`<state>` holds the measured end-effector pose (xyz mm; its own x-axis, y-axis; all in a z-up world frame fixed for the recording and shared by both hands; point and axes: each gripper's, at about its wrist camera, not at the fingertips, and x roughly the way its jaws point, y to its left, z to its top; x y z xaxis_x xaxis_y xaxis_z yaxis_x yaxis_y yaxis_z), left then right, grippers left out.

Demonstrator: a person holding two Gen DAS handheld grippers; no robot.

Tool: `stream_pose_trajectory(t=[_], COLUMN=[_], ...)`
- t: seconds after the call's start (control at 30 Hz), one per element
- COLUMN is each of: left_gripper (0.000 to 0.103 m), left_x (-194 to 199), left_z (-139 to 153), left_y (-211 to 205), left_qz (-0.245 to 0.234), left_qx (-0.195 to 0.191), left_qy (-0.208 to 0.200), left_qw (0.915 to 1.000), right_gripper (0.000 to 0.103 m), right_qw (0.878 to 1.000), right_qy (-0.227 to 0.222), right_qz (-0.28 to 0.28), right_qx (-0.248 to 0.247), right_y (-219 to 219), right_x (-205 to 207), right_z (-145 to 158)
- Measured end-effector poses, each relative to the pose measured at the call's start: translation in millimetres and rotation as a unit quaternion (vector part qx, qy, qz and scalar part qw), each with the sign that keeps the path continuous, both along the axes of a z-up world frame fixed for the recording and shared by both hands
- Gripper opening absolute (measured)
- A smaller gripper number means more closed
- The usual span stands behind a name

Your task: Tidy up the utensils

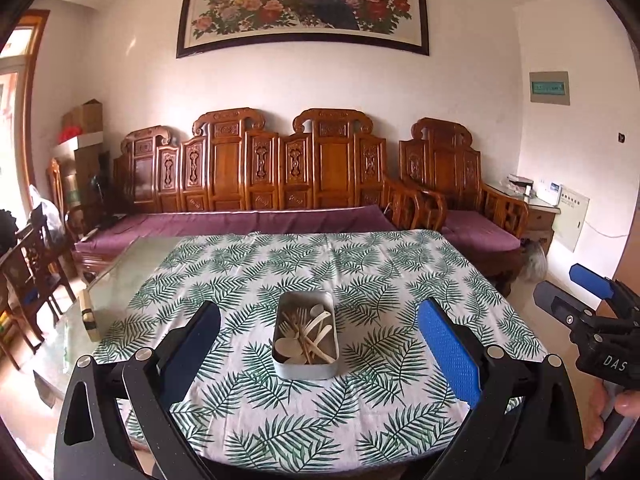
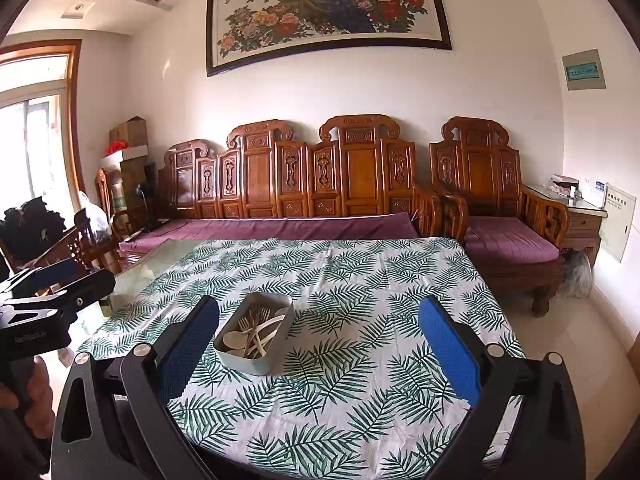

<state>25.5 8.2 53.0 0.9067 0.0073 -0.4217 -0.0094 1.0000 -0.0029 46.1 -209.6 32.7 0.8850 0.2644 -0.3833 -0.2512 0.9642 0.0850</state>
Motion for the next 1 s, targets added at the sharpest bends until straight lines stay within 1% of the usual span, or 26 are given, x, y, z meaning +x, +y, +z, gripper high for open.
stream_pose_trajectory(t=[1.0], left_gripper=[0.095], left_x=[0.4], left_z=[-4.3], left_y=[1.4], left_qz=[0.002], left_qx=[-0.004], left_qy=[-0.001], left_qw=[1.0], right_gripper=[0.1], right_qw=[1.0], right_qy=[0.0], right_qz=[0.003], right_qx=[-0.003], right_y=[4.1], right_x=[-2.4], right_z=[-1.0])
